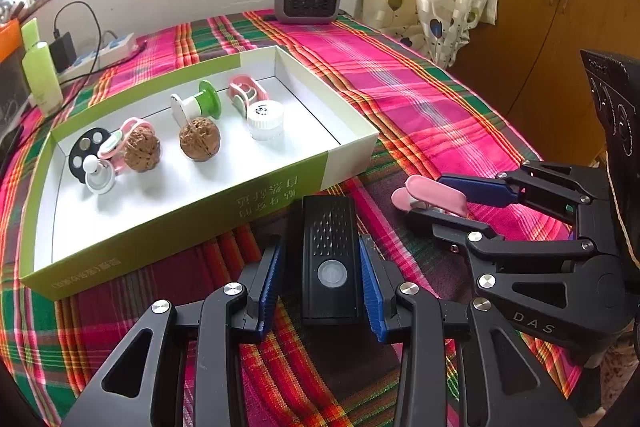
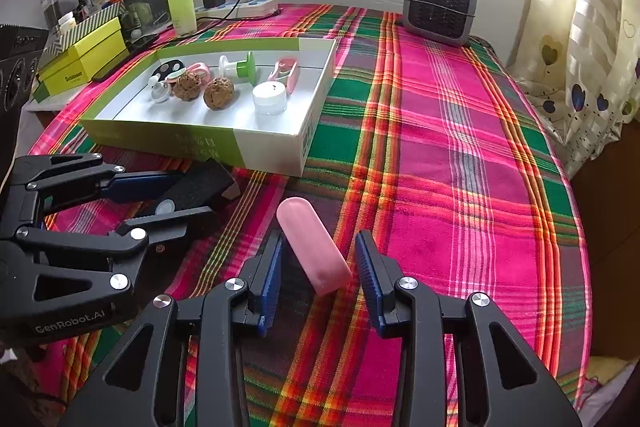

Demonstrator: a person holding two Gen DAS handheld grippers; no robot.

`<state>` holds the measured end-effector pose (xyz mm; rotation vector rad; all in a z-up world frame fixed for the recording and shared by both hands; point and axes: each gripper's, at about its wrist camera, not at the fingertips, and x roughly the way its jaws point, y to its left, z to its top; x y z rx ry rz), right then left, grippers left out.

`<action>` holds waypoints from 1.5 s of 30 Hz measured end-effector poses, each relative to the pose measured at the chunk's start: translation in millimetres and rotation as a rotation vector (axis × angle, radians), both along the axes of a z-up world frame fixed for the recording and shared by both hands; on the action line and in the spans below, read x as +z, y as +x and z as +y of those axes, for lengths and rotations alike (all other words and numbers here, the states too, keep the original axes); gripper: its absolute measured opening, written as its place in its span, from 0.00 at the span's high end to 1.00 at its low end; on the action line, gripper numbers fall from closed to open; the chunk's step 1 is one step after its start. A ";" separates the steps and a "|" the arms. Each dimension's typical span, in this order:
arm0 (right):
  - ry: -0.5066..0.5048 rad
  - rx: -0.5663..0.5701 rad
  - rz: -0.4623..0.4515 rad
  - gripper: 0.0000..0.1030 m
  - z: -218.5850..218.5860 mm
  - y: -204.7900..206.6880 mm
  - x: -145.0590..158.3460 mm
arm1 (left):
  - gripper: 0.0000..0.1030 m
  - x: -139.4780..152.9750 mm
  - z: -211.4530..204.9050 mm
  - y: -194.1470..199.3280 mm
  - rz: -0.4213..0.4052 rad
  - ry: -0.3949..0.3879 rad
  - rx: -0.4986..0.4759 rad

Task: Organize objects
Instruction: 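Grasp the pink eraser with the right gripper while the left grasps the black remote, then carry the pink eraser and black remote with both grippers over the box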

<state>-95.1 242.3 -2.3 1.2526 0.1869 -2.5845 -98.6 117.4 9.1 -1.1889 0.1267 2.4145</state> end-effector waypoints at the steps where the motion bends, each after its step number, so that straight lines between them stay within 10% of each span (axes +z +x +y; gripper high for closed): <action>1: -0.001 -0.002 0.000 0.64 0.1 0.2 0.0 | 0.67 -0.1 0.1 0.1 0.001 -0.001 0.001; 13: -0.005 -0.018 0.001 0.82 -1.5 3.0 1.2 | 0.75 0.7 -6.5 0.7 0.001 -0.002 0.025; 45: -0.025 0.018 0.049 0.82 -35.7 7.8 37.8 | 0.75 38.4 -54.5 15.4 0.067 0.032 0.116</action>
